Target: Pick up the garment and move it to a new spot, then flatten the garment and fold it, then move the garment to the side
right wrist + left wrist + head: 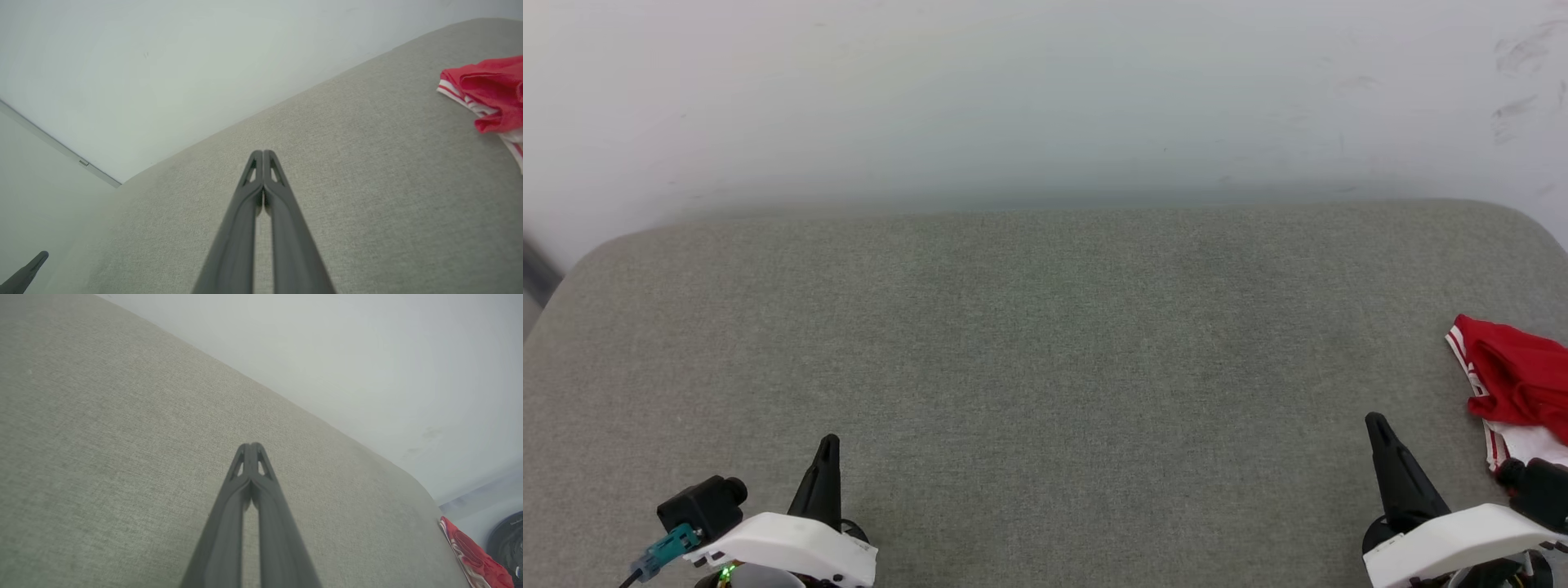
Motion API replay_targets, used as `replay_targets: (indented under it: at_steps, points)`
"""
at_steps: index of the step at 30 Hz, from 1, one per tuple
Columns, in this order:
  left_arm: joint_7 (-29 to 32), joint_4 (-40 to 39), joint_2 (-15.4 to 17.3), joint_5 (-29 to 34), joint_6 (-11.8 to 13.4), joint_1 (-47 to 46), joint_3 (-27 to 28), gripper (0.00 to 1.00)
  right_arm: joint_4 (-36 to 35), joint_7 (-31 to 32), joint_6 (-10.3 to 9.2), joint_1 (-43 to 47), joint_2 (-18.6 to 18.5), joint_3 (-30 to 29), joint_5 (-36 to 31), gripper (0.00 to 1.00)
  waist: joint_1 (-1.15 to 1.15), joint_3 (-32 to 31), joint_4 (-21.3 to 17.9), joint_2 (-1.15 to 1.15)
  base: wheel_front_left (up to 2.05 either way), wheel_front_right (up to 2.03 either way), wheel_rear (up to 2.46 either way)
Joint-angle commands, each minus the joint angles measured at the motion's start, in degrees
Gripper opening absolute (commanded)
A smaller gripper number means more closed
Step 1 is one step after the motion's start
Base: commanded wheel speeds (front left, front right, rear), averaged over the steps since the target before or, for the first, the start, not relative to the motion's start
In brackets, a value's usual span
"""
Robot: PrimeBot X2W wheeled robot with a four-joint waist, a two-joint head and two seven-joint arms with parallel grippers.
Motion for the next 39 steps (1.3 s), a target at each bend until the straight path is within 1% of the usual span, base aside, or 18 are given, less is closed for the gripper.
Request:
replay_targets:
  at_steps: [1, 17, 18, 39]
  points:
    - [0.3, -0.6, 0.1, -1.4, -0.4, -1.8, 0.8, 0.0, -0.4, 0.0, -0.01, -2.0, 0.0, -0.2, 1.7, 0.0, 0.0, 0.0, 0.0, 0.0, 0.0, 0.0, 0.0]
    - [3.7, -0.4, -1.7, -12.1, -2.4, -2.6, 4.1, 0.0, 2.0, 1.0, -0.01, -3.9, 0.1, -0.9, 15.2, 0.0, 0.0, 0.1, 0.2, 0.0, 0.0, 0.0, 0.0]
    - [4.2, -0.4, -2.0, -13.9, -2.7, -2.7, 4.7, 0.0, 2.5, 1.2, -0.01, -4.1, 0.1, -1.1, 17.5, 0.0, 0.0, 0.2, 0.2, 0.0, 0.0, 0.0, 0.0]
    - [7.7, -0.2, -3.9, -25.3, -4.8, -3.5, 8.3, 0.0, 5.1, 2.3, -0.02, -6.1, 0.2, -1.8, 31.7, 0.0, 0.0, 0.3, 0.4, 0.0, 0.0, 0.0, 0.0]
